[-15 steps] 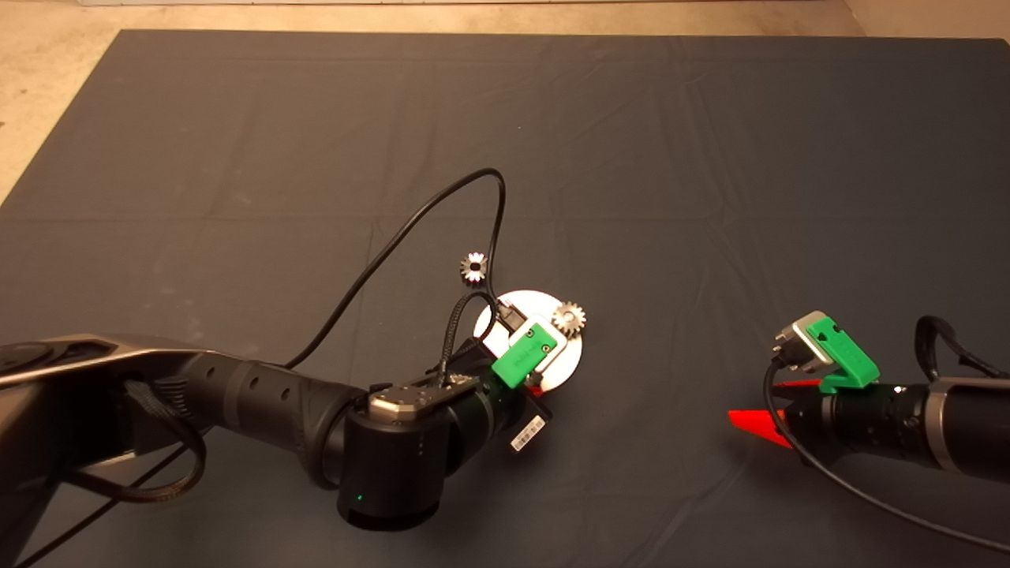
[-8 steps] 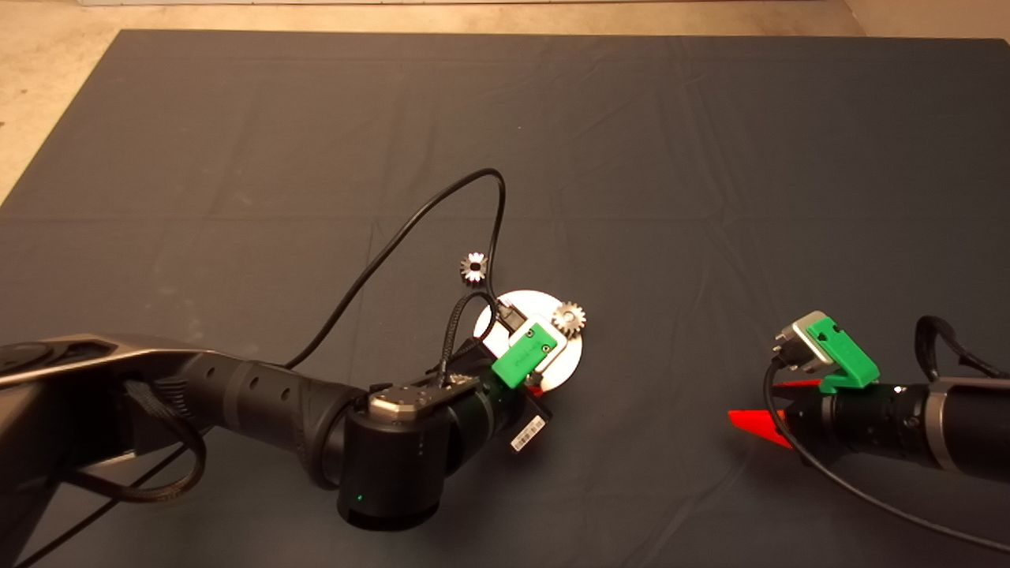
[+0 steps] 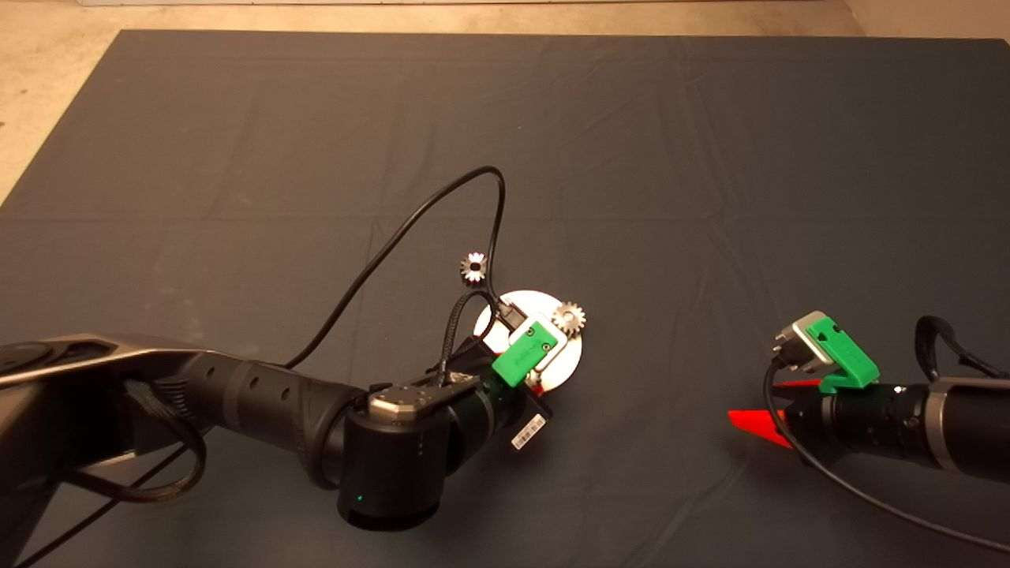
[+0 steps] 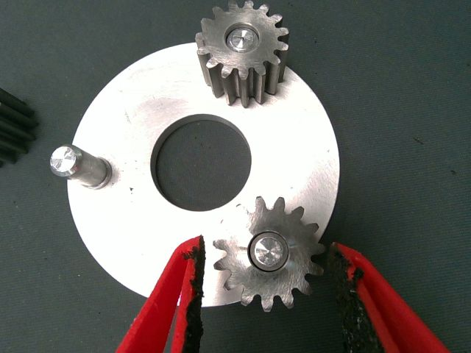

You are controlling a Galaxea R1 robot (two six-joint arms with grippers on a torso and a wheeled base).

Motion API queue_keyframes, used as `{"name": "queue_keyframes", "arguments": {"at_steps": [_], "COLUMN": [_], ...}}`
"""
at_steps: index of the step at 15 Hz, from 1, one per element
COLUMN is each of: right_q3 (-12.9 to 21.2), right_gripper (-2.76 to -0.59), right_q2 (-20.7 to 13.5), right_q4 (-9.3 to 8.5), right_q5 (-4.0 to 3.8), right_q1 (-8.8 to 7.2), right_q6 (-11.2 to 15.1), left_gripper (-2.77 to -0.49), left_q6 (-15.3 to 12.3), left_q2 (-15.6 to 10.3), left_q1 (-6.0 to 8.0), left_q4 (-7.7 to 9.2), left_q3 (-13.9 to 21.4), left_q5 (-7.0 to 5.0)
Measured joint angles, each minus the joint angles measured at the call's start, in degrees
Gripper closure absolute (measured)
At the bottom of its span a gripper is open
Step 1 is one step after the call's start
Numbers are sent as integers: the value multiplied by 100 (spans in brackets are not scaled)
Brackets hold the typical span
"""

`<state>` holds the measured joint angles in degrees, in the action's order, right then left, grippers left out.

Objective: Install three planetary gears onto the carrier pins

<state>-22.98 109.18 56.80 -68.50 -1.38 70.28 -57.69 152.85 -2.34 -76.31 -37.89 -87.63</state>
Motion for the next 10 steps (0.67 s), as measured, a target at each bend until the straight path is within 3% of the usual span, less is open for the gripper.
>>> {"name": "queue_keyframes", "arguments": {"at_steps": [5,8,10], "right_q3": [0,0,0], "right_gripper": [-176,-176,-176], "right_q2": [0,1,0], "right_q4": [0,1,1], "right_q5": [0,0,1], "right_q1": [0,16,33], "right_q6": [-2,-90,-129], "left_gripper": [-134,-159,-163], "left_q6": [0,2,0], "left_q2": [0,-6,-56], "left_q1": [0,1,0], "left_q4": [-1,0,2], "left_q3": [18,180,318], "left_q5": [0,2,4]}}
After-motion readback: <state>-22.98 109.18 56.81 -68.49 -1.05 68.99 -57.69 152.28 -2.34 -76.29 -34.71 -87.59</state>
